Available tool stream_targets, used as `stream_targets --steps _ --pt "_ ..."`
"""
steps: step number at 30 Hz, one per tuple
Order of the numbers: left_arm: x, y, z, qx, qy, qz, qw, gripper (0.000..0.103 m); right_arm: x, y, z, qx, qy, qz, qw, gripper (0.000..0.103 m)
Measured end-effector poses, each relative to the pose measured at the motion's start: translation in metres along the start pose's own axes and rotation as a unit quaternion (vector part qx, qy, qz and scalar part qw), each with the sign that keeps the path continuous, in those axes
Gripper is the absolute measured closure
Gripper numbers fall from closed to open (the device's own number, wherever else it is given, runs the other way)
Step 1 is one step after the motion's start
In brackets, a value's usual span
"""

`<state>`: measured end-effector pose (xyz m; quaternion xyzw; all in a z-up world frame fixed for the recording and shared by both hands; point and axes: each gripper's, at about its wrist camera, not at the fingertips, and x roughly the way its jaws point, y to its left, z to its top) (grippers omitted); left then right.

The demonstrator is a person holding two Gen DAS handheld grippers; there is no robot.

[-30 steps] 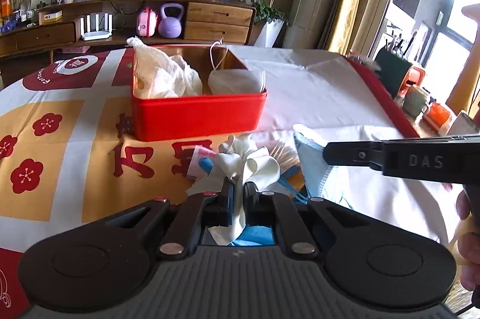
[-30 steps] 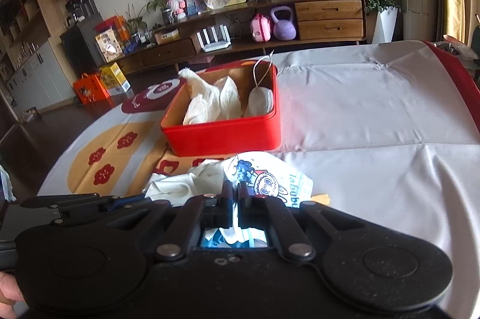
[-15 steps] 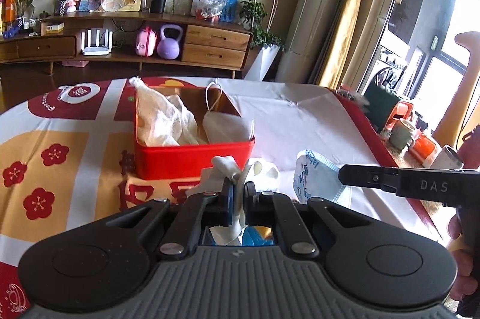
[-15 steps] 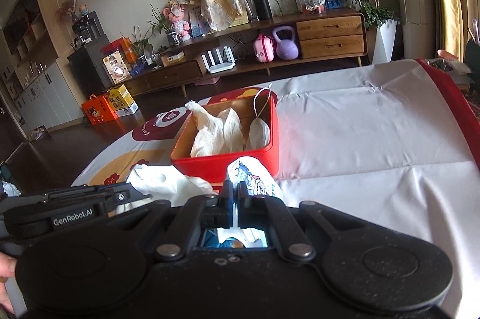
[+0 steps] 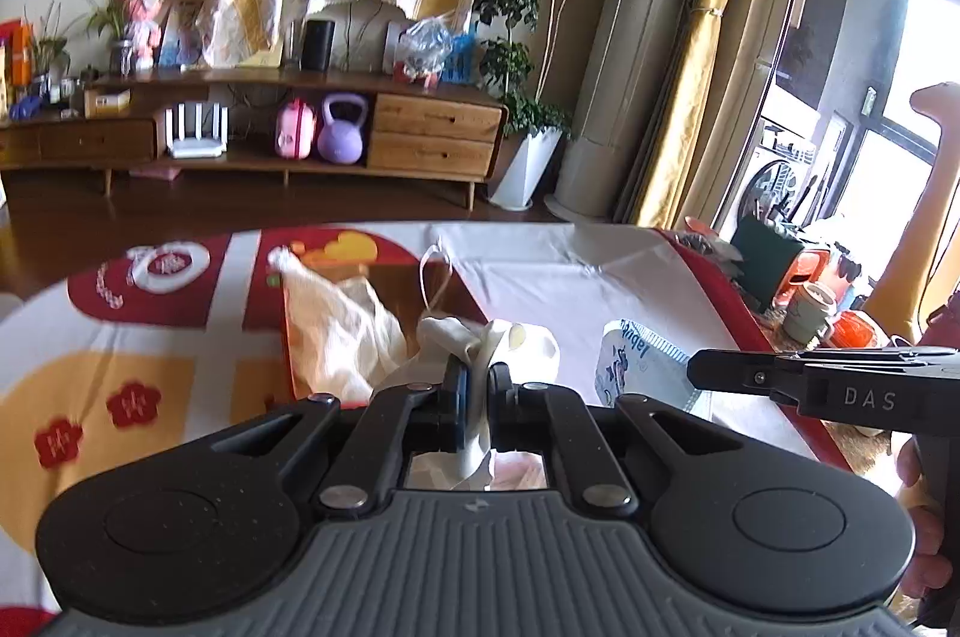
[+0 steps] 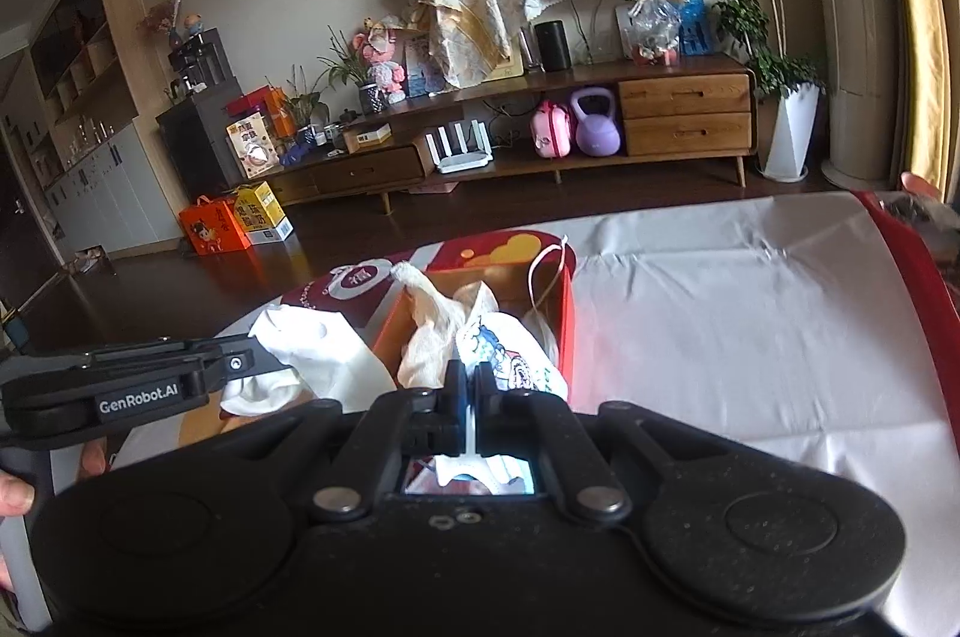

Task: Organize soft objects
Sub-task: 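Lift the white cloth and printed mask with both grippers over the red box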

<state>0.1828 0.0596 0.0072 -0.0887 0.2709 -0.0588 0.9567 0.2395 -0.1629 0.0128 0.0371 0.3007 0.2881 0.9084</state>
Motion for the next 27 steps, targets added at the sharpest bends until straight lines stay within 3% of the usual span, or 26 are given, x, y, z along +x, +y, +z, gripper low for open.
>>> stream_targets --steps 15,27 --pt "0.042 0.018 0.065 0.006 -0.02 0.017 0.9996 0.096 0.056 0.007 0.051 -0.016 -0.008 0.003 1.0 0.101" --pt "0.094 0.041 0.08 -0.014 -0.015 0.025 0.9995 0.096 0.112 -0.007 0.059 0.003 0.006 0.008 1.0 0.101"
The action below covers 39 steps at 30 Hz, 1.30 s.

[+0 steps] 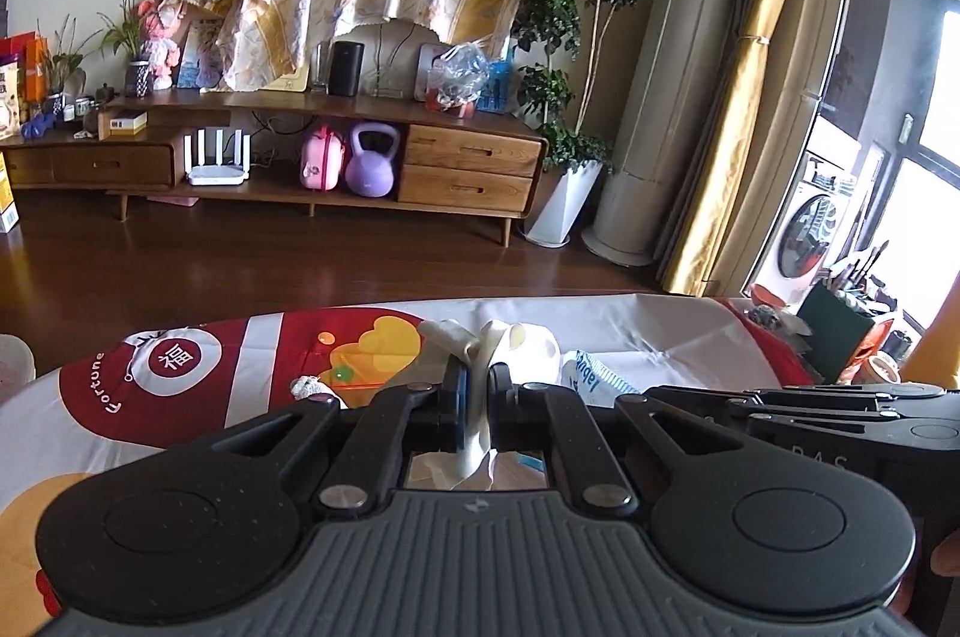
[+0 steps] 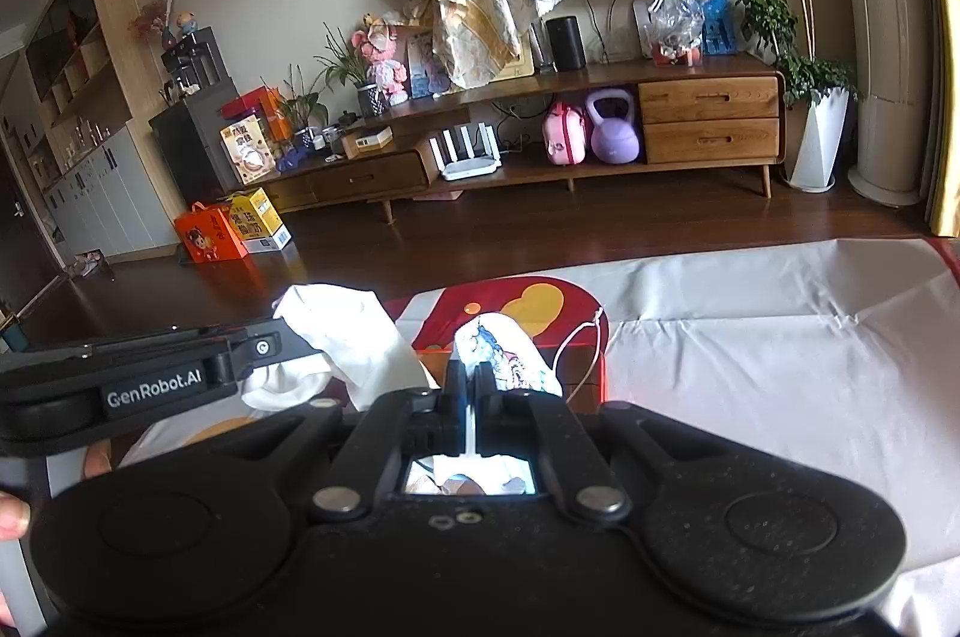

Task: Organize soft objects
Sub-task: 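Lift the white cloth and printed mask with both grippers over the red box, then lower both items into the red box and open both grippers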

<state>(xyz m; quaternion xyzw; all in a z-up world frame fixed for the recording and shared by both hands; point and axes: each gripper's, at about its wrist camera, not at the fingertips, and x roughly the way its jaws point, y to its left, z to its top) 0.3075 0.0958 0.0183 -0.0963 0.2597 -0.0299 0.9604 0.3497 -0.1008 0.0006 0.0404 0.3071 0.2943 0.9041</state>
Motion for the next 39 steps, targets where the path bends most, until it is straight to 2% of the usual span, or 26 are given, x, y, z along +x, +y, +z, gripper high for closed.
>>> stream_targets --steps 7,19,30,39 --pt "0.029 0.009 -0.006 -0.008 0.013 0.0 0.9999 0.096 0.029 -0.014 -0.006 0.02 0.014 0.003 1.0 0.101" --pt "0.076 0.022 -0.035 -0.017 0.063 0.006 0.9978 0.096 0.064 -0.03 -0.031 0.036 0.052 -0.001 0.998 0.101" --pt "0.104 0.031 -0.068 -0.013 0.124 0.021 0.992 0.096 0.077 -0.031 -0.051 0.029 0.083 -0.002 0.996 0.101" --pt "0.112 0.031 -0.087 0.0 0.164 0.022 0.9863 0.096 0.078 -0.025 -0.063 0.02 0.093 -0.005 0.995 0.101"
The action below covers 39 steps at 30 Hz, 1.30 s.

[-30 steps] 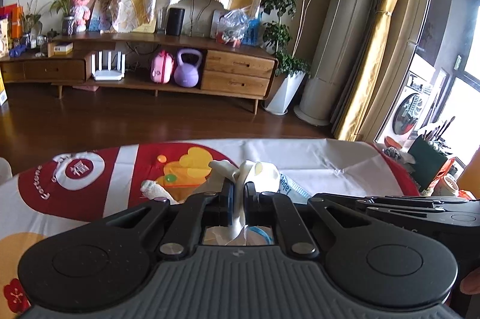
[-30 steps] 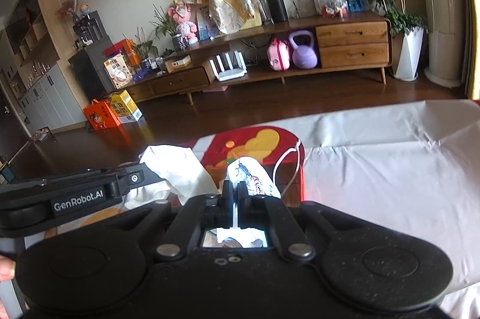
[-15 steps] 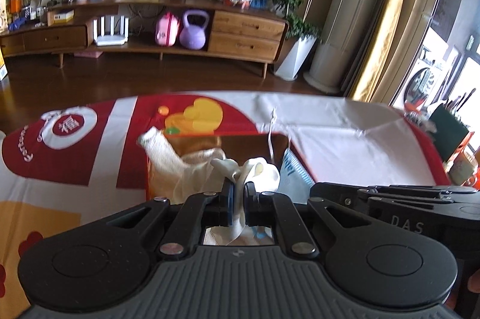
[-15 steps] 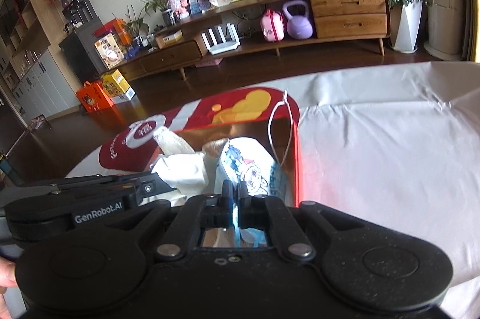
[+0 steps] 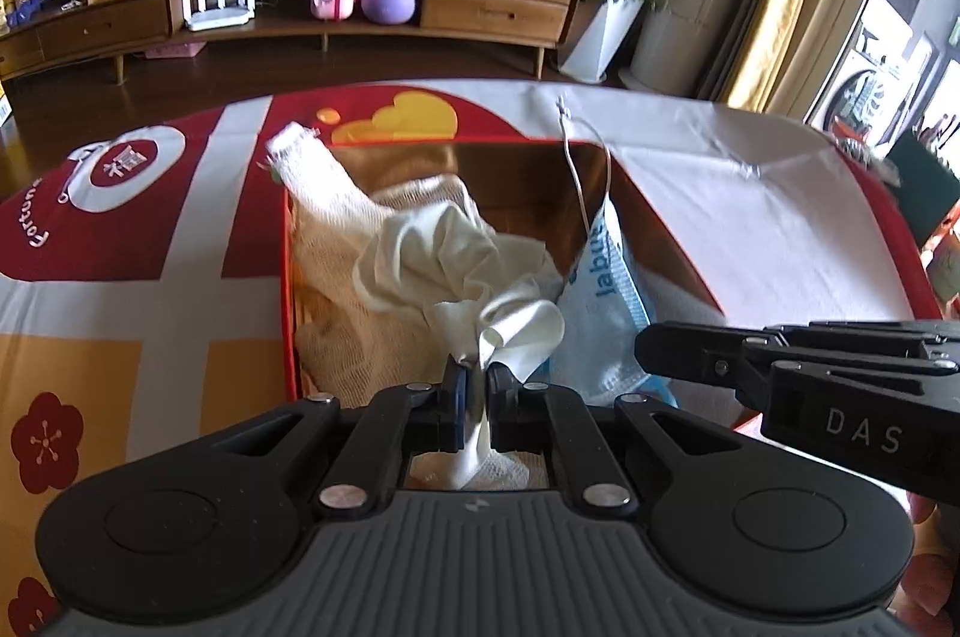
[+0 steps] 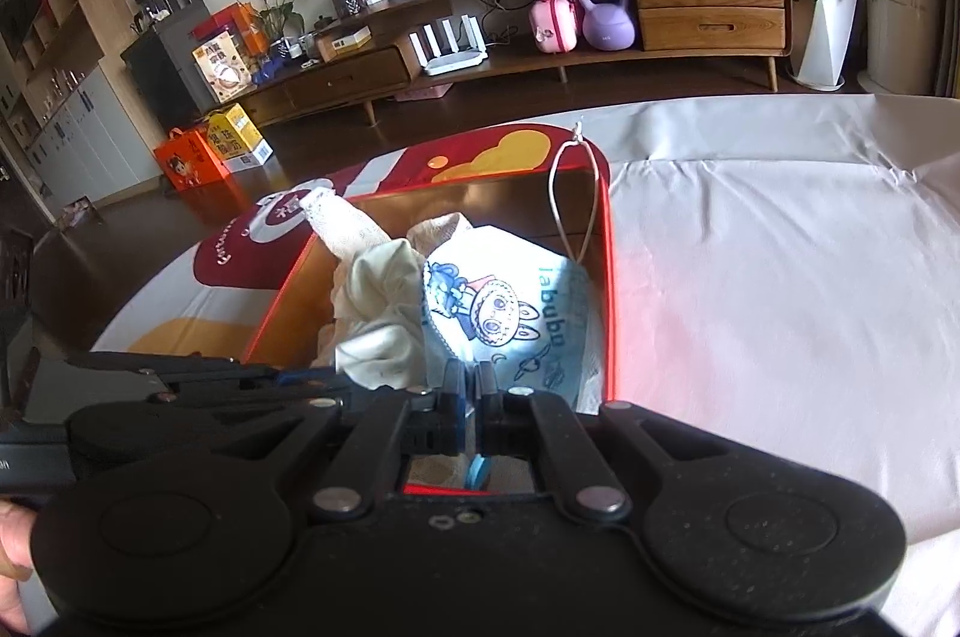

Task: Organize soft objects
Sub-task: 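Lower both items into the red box and open both grippers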

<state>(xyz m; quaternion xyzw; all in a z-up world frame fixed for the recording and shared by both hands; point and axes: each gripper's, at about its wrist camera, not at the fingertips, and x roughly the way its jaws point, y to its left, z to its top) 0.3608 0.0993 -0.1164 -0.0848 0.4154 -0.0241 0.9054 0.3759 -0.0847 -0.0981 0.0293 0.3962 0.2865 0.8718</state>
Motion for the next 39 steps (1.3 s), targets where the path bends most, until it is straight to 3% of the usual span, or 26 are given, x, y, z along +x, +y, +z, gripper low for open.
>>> stream_targets --steps 7,16,19,21,25,29,31,32,33,39 --pt "0.003 -0.002 -0.007 -0.001 0.009 0.006 0.9999 0.096 -0.002 0.003 0.001 -0.002 0.001 -0.002 1.0 0.1" --pt "-0.007 -0.004 -0.006 -0.005 0.008 0.017 0.9998 0.096 -0.015 0.005 0.0 -0.011 -0.003 0.0 1.0 0.088" --pt "-0.014 -0.006 -0.006 -0.001 0.002 0.021 0.9998 0.096 -0.021 0.006 0.0 -0.011 -0.004 0.004 1.0 0.08" --pt "-0.018 -0.008 -0.006 0.002 -0.001 0.025 0.9997 0.095 -0.026 0.006 0.0 -0.009 -0.008 0.005 1.0 0.069" --pt "-0.024 -0.011 -0.006 0.003 -0.004 0.024 0.9997 0.09 -0.036 0.004 0.0 -0.005 -0.014 0.005 1.0 0.065" --pt "-0.032 -0.011 -0.006 -0.004 -0.01 0.018 0.9998 0.072 -0.046 0.002 -0.001 -0.005 -0.019 0.006 1.0 0.061" --pt "-0.037 -0.012 -0.007 -0.005 -0.016 0.019 0.9997 0.057 -0.053 0.001 -0.001 -0.005 -0.022 0.008 1.0 0.059" --pt "-0.04 -0.013 -0.008 -0.005 -0.018 0.019 0.9996 0.043 -0.056 0.001 -0.001 -0.006 -0.024 0.008 1.0 0.057" --pt "-0.043 -0.013 -0.009 -0.005 -0.022 0.019 0.9996 0.04 -0.059 0.002 -0.001 -0.007 -0.026 0.007 1.0 0.055" --pt "-0.066 -0.017 -0.014 0.004 -0.038 0.021 0.999 0.04 -0.084 0.006 -0.005 -0.021 -0.039 0.013 0.999 0.039"
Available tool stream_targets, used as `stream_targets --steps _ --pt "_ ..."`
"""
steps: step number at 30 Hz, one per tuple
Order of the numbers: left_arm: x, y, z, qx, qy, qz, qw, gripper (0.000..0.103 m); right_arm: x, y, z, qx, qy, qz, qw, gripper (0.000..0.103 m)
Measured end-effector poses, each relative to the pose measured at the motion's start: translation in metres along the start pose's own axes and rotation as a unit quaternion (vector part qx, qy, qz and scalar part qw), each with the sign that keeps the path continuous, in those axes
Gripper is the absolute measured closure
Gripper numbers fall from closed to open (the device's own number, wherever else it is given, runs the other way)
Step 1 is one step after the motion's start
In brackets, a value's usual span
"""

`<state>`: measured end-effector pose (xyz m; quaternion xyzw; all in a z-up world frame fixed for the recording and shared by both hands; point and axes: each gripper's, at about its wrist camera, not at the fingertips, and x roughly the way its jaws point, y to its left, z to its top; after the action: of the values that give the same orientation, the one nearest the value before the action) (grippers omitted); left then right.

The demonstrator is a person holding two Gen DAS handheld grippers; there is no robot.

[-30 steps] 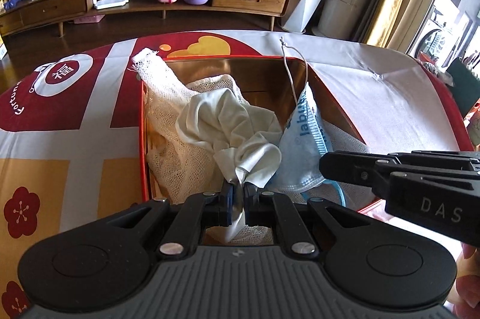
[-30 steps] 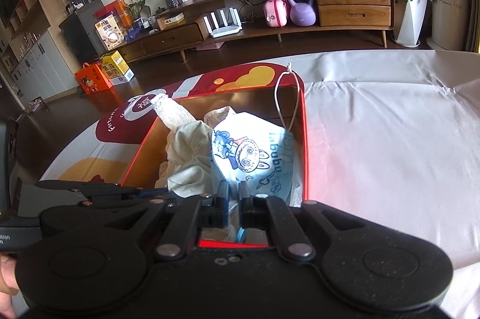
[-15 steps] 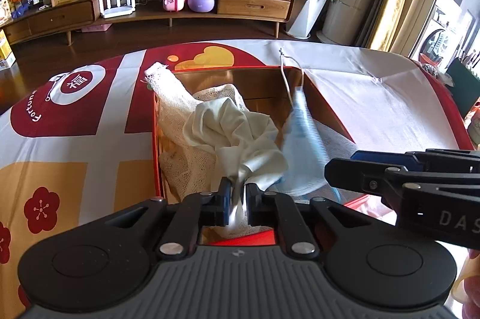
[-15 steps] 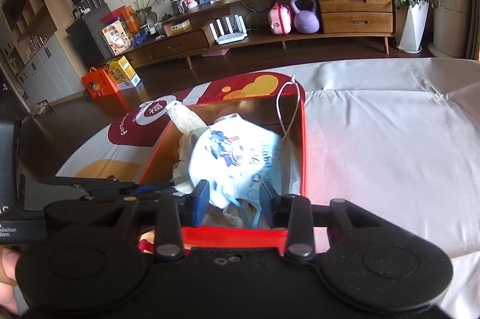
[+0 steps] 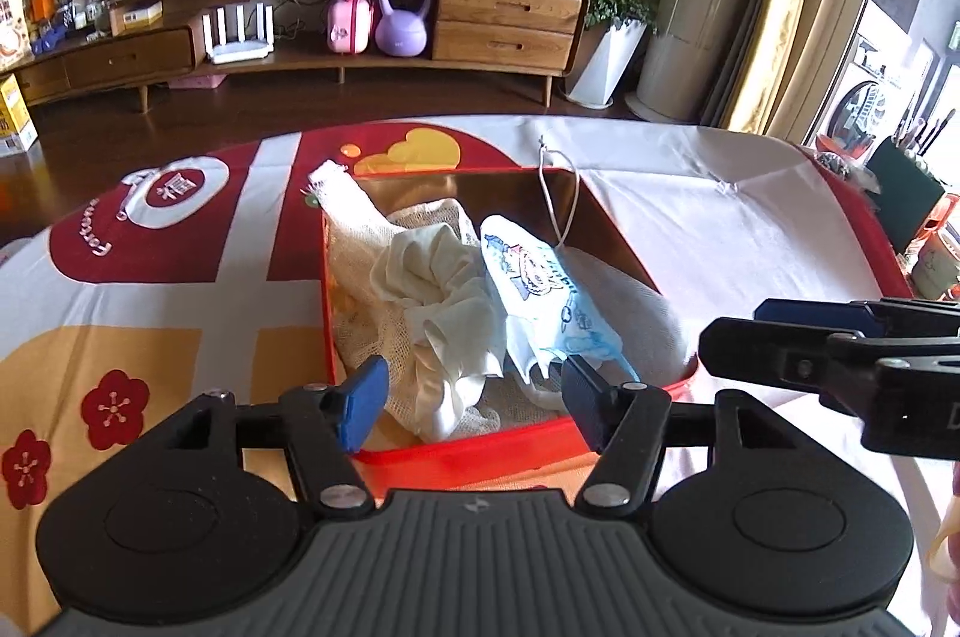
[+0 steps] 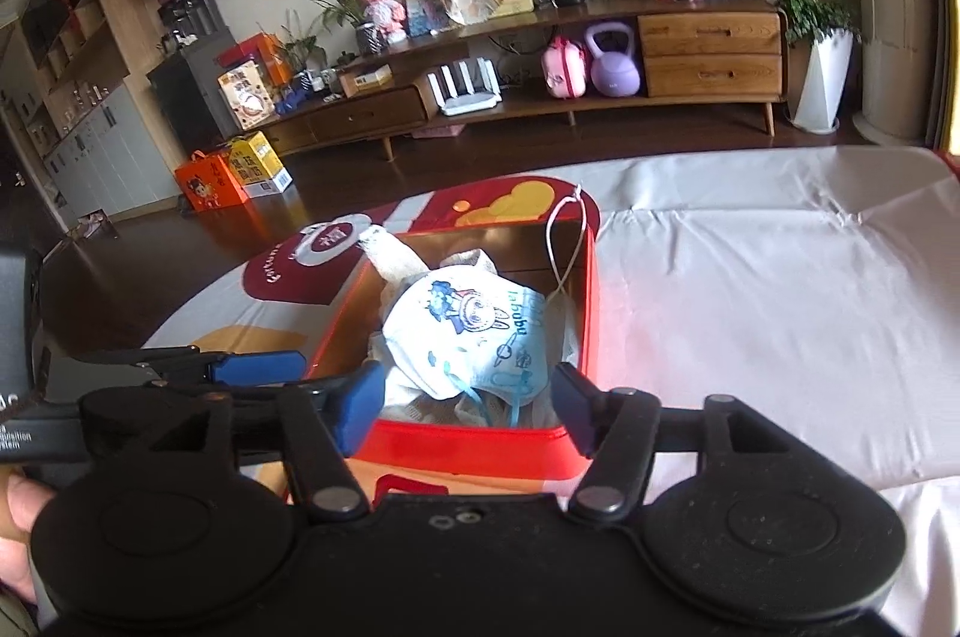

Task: Organize soft objects
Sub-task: 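Lower both items into the red box and open both grippers, then withdraw both grippers from the box toward the blue glove and bracelet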

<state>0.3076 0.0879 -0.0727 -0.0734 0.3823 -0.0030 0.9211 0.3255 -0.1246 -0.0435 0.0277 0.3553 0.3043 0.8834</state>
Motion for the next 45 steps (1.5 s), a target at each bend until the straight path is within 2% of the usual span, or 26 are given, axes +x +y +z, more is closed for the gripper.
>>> stream_targets --steps 2,5,12,19,21,33,34,36,41,45 --pt "-0.01 0.0 -0.002 -0.005 -0.006 -0.006 1.0 0.04 -0.009 0.003 -0.001 -0.008 -0.004 0.001 1.0 0.036" --pt "-0.025 0.0 -0.005 -0.008 -0.013 -0.008 0.9999 0.036 -0.023 0.008 -0.004 -0.016 -0.012 0.006 1.0 0.025" --pt "-0.058 -0.007 -0.014 -0.007 -0.031 -0.021 0.9993 0.032 -0.054 0.014 -0.014 -0.021 -0.023 0.018 0.999 0.011" --pt "-0.091 -0.02 -0.026 -0.004 -0.056 -0.03 0.998 0.025 -0.082 0.018 -0.031 -0.038 -0.03 0.016 0.999 0.004" --pt "-0.098 -0.023 -0.03 -0.007 -0.058 -0.035 0.9977 0.02 -0.088 0.019 -0.037 -0.039 -0.032 0.018 0.999 0.001" --pt "-0.128 -0.038 -0.066 0.0 -0.071 -0.024 0.9972 0.019 -0.116 0.025 -0.077 -0.08 -0.042 -0.014 0.996 0.0" --pt "-0.129 -0.039 -0.069 -0.001 -0.071 -0.023 0.9972 0.018 -0.117 0.024 -0.08 -0.08 -0.042 -0.019 0.996 0.0" --pt "-0.132 -0.042 -0.076 -0.003 -0.075 -0.025 0.9969 0.009 -0.119 0.023 -0.086 -0.081 -0.04 -0.027 0.996 0.0" --pt "-0.139 -0.044 -0.092 -0.008 -0.085 -0.037 0.9957 0.002 -0.123 0.021 -0.101 -0.091 -0.037 -0.037 0.994 0.0" --pt "-0.138 -0.048 -0.104 -0.005 -0.081 -0.036 0.9961 0.001 -0.123 0.017 -0.112 -0.083 -0.028 -0.04 0.995 0.0"
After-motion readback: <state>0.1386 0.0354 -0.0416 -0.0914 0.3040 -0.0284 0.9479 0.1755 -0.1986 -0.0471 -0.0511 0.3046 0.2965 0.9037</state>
